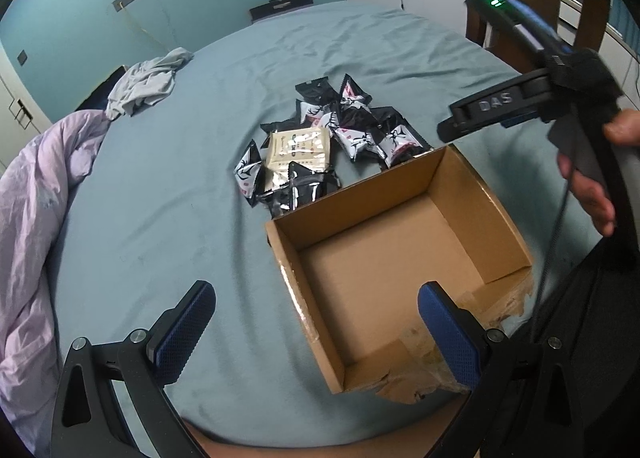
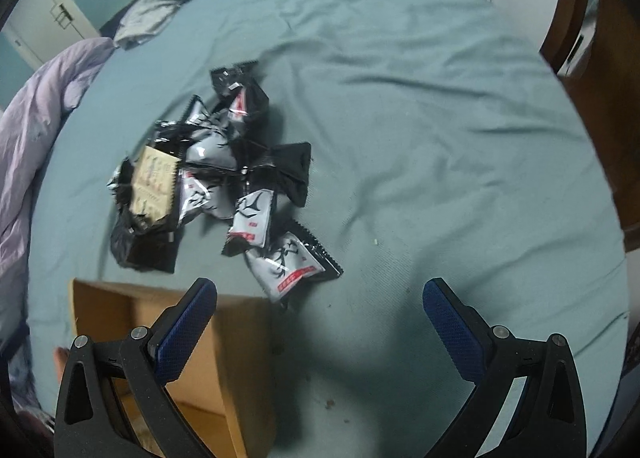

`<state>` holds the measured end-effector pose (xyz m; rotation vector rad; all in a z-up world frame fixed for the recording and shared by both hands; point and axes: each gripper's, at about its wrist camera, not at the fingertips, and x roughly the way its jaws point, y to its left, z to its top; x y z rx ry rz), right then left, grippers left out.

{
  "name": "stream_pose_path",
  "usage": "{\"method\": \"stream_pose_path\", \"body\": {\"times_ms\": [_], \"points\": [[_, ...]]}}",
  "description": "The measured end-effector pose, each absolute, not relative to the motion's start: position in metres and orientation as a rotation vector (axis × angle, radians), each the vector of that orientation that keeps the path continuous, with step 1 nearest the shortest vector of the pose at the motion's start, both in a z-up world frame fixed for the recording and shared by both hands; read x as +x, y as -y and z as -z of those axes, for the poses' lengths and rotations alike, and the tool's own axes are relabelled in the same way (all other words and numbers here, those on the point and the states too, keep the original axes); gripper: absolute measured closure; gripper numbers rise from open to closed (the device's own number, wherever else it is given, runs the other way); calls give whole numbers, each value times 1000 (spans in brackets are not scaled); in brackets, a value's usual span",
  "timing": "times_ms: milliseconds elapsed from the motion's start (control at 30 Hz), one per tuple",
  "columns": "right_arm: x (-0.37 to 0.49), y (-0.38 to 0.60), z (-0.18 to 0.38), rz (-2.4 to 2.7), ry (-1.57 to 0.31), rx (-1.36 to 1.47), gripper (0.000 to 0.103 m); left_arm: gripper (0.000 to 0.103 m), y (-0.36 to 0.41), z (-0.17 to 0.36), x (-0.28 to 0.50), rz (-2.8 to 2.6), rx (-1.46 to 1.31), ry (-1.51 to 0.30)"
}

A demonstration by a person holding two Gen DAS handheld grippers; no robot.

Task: Organize snacks
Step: 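Reach the right gripper to the snack pile and grasp a white-black packet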

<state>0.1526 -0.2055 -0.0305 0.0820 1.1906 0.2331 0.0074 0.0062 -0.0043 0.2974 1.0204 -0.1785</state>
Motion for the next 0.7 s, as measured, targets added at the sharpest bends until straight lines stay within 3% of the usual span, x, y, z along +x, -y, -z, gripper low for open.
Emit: {"method": "stream_pose_path", "body": {"times_ms": [267, 500, 567, 633, 700], "points": [[207, 184, 70, -253, -1308, 99, 0, 0, -12, 2, 11, 182, 255, -1025], [223, 156, 71, -331, -1246, 48, 1, 0, -10, 4, 12, 186, 257, -1027], [225, 147, 81, -341, -1280, 19, 10, 0, -9, 6, 12, 183, 265, -1031], [228, 139, 96, -340, -1333, -12, 28, 0, -9, 6, 12, 178, 267, -1029], [230, 136, 102, -317, -1326, -49, 37, 0, -10, 6, 13, 176, 260, -1023]]}}
